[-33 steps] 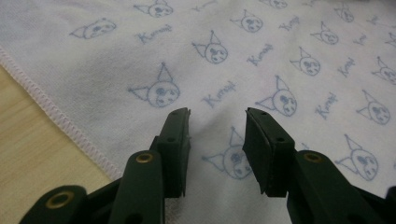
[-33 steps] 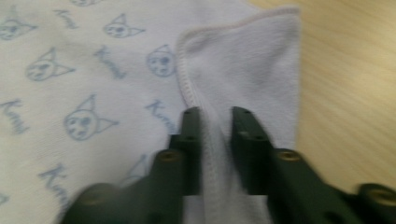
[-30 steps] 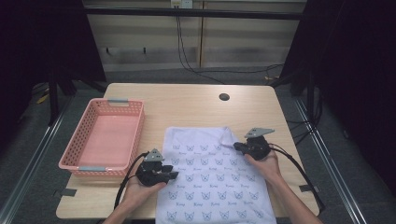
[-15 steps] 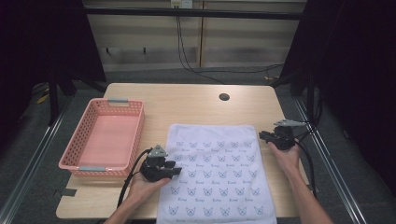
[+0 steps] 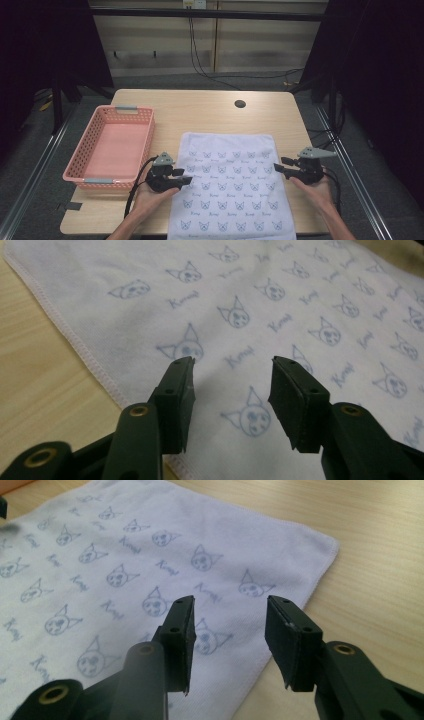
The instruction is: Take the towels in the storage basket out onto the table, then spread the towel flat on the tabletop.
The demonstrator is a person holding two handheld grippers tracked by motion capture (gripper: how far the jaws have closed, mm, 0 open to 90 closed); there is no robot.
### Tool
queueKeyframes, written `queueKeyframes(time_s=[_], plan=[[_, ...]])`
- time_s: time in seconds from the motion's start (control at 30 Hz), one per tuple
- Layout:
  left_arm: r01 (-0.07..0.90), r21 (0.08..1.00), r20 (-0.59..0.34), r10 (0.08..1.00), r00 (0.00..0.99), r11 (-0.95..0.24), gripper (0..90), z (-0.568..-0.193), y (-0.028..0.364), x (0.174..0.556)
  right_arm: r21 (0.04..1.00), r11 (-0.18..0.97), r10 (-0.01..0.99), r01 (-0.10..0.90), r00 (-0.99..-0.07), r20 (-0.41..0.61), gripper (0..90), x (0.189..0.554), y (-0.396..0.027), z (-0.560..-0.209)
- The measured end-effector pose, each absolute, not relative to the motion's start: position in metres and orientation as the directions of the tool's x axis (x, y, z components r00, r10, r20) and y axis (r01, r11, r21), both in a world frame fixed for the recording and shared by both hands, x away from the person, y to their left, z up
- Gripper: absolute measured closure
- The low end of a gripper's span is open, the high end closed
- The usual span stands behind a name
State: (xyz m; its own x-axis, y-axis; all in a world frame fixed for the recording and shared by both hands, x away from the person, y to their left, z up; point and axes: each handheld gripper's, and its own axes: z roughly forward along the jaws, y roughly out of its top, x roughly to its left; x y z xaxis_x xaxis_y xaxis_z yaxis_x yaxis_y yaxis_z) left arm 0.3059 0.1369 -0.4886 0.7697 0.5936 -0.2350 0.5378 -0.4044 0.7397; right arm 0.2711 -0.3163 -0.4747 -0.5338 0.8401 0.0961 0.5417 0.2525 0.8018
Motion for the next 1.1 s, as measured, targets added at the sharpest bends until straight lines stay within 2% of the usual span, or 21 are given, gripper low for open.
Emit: queueKeyframes(time_s=[0.1, 0.27, 0.4, 0.5, 0.53, 0.57, 0.67, 0.7, 0.77, 0.9, 1.1], plan=[[0.525, 0.733, -0.198, 0.601, 0.774, -0.434, 50.6, -0.487, 0.132, 0.314, 0.794, 0.272, 0.824, 0.543, -0.558, 0.099, 54.3, 0.265, -0.307, -0.479], [0.534, 0.716, -0.195, 0.605, 0.772, -0.450, 48.3, -0.492, 0.119, 0.330, 0.755, 0.288, 0.799, 0.589, -0.582, 0.150, 50.3, 0.276, -0.294, -0.490], [0.547, 0.711, -0.195, 0.624, 0.757, -0.441, 46.2, -0.498, 0.114, 0.339, 0.725, 0.328, 0.798, 0.605, -0.588, 0.129, 47.4, 0.292, -0.283, -0.501], [0.550, 0.709, -0.188, 0.633, 0.751, -0.442, 46.1, -0.501, 0.114, 0.340, 0.715, 0.353, 0.804, 0.603, -0.587, 0.098, 48.4, 0.299, -0.279, -0.504], [0.523, 0.706, -0.127, 0.642, 0.756, -0.477, 49.1, -0.500, 0.113, 0.338, 0.713, 0.352, 0.804, 0.607, -0.585, 0.101, 49.9, 0.300, -0.279, -0.504], [0.505, 0.705, -0.098, 0.637, 0.765, -0.498, 59.8, -0.500, 0.113, 0.336, 0.710, 0.367, 0.805, 0.602, -0.588, 0.083, 55.1, 0.299, -0.278, -0.503], [0.506, 0.699, -0.114, 0.620, 0.777, -0.506, 77.8, -0.500, 0.115, 0.332, 0.696, 0.399, 0.801, 0.597, -0.596, 0.052, 67.9, 0.292, -0.282, -0.501], [0.491, 0.703, -0.107, 0.605, 0.789, -0.515, 81.9, -0.500, 0.116, 0.330, 0.703, 0.395, 0.798, 0.591, -0.600, 0.055, 69.2, 0.289, -0.284, -0.502], [0.480, 0.705, -0.117, 0.582, 0.805, -0.522, 84.0, -0.500, 0.117, 0.323, 0.697, 0.402, 0.794, 0.594, -0.605, 0.058, 76.5, 0.282, -0.288, -0.501], [0.466, 0.710, -0.122, 0.560, 0.819, -0.528, 84.2, -0.501, 0.118, 0.309, 0.695, 0.403, 0.778, 0.595, -0.623, 0.083, 81.9, 0.264, -0.296, -0.500], [0.477, 0.691, -0.167, 0.522, 0.836, -0.543, 82.7, -0.498, 0.119, 0.276, 0.661, 0.420, 0.753, 0.622, -0.646, 0.129, 81.4, 0.230, -0.302, -0.496]])
